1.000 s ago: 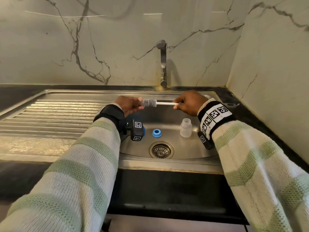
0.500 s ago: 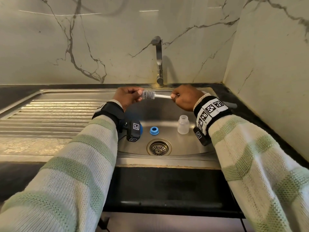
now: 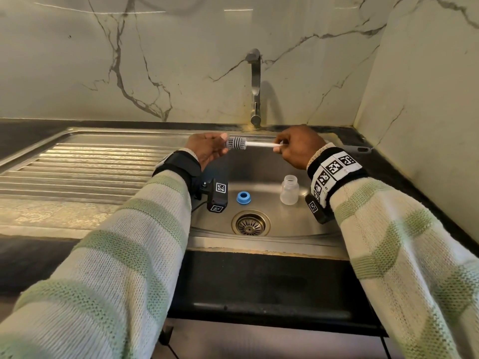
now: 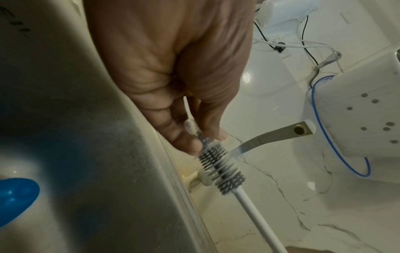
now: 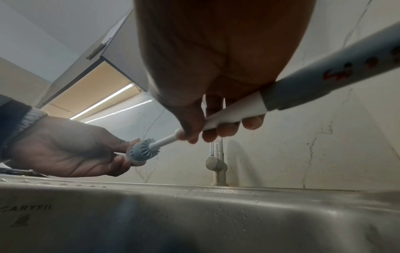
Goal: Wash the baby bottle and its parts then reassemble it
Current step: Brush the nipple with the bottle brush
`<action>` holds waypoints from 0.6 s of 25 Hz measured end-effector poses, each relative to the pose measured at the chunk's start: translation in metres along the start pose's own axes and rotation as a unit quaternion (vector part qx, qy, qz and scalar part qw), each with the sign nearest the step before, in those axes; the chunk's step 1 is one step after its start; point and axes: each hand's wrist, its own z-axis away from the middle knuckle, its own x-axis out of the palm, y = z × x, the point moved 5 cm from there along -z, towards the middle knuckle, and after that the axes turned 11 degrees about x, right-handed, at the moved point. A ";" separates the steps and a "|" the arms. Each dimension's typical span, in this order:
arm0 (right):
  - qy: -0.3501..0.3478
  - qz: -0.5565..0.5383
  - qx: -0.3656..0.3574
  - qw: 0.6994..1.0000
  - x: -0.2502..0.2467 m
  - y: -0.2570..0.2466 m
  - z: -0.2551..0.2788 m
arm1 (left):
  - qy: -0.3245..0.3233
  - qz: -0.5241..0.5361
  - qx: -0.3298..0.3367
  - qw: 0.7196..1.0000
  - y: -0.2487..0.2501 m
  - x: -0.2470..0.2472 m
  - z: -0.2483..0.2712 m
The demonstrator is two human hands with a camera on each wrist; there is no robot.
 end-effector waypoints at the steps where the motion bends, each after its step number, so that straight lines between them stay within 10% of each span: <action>1: 0.010 -0.002 -0.008 1.000 -0.003 -0.003 0.000 | 0.008 0.006 0.022 1.000 0.003 -0.001 -0.002; 6: -0.010 0.033 -0.013 0.999 0.002 -0.016 0.000 | 0.019 0.012 0.085 0.996 0.015 -0.003 -0.010; 15: -0.021 0.018 0.016 0.999 0.008 0.002 -0.004 | -0.015 -0.061 -0.014 0.998 -0.012 0.001 -0.007</action>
